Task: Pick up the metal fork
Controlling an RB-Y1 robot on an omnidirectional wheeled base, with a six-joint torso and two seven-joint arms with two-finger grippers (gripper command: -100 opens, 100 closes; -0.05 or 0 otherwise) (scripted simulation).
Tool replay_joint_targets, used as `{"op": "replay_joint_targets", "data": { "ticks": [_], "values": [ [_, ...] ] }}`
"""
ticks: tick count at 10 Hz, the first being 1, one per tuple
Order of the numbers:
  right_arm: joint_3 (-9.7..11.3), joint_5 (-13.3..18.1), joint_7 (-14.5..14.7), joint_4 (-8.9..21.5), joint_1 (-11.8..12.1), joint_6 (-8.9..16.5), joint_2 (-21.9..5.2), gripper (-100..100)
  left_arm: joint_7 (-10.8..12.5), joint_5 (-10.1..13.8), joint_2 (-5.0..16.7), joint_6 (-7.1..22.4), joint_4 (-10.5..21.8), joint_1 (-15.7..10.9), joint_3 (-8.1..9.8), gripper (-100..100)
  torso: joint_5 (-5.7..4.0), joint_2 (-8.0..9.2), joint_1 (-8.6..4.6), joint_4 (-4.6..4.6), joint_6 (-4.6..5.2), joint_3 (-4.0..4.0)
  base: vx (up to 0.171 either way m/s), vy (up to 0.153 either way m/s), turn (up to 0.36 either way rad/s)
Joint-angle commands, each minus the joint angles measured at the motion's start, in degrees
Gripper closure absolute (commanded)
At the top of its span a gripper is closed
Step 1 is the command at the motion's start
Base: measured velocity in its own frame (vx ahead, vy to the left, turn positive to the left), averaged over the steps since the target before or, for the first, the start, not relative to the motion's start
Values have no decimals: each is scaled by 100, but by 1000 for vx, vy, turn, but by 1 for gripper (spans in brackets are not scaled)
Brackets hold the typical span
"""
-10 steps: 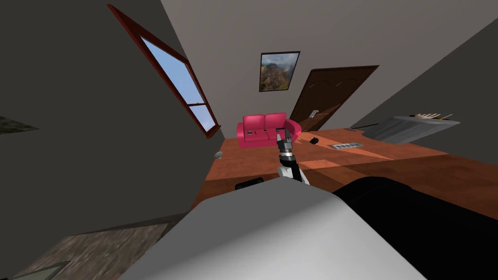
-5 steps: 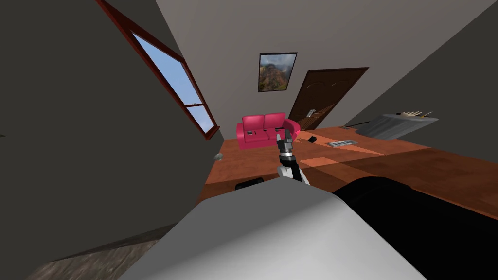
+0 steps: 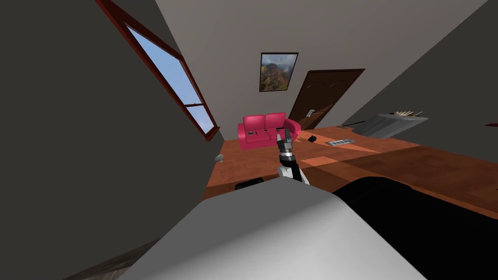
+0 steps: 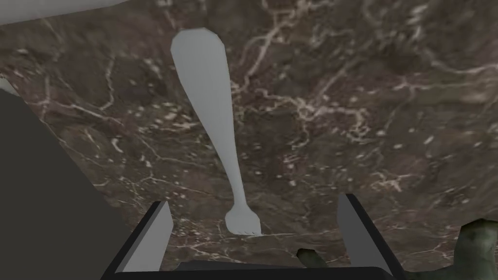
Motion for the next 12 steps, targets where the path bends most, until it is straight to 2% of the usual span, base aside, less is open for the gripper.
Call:
{"op": "replay_joint_targets", "data": {
  "ticks": [1,2,3,4,5,6,7,8,10,11,12],
  "values": [
    [0,0,0,0,0,0,0,0,38,-14,154,-15,-121,-85,-186,-100,0,0,0,0,0,0,36,96,18],
    [0,0,0,0,0,0,0,0,39,-11,113,13,-60,-125,-164,-100,-1,7,-5,2,-1,5,18,44,-6],
    [1,0,0,0,-1,0,1,0,48,-13,124,21,-70,-139,-184,0,-6,17,-24,4,-2,10,4,9,-3],
    [1,0,0,0,-1,0,1,0,-198,-133,-45,-117,66,-207,-195,-100,-10,24,-39,6,-3,14,100,76,220],
    [0,0,0,0,1,0,0,0,-346,-254,-213,-254,200,-276,-209,-100,-7,2,-23,3,-10,3,224,130,384],
    [-1,0,0,0,3,0,0,0,-443,-254,-213,-254,200,-276,-209,-100,-3,-35,-7,-5,-11,-18,181,78,148],
    [0,0,0,0,1,0,0,0,-646,-375,-381,-392,334,-345,-223,-100,-4,-35,-15,-8,0,-21,174,73,181],
    [0,0,0,0,2,0,0,0,-688,-375,-381,-392,334,-345,-223,-100,-5,-36,-17,-7,-6,-20,136,52,125],
    [-1,0,0,0,2,0,0,0,-1061,-617,-717,-666,602,-484,-250,-100,-5,-30,-17,-6,-7,-16,216,79,289],
    [-1,0,0,0,3,0,0,0,-1177,-617,-717,-666,602,-484,-250,-100,-4,-55,-17,-11,-7,-30,177,58,149],
    [0,0,0,0,1,0,0,0,-1365,-738,-885,-803,736,-553,-264,-100,-6,-38,-18,-11,2,-24,136,73,212]
  ]
}}
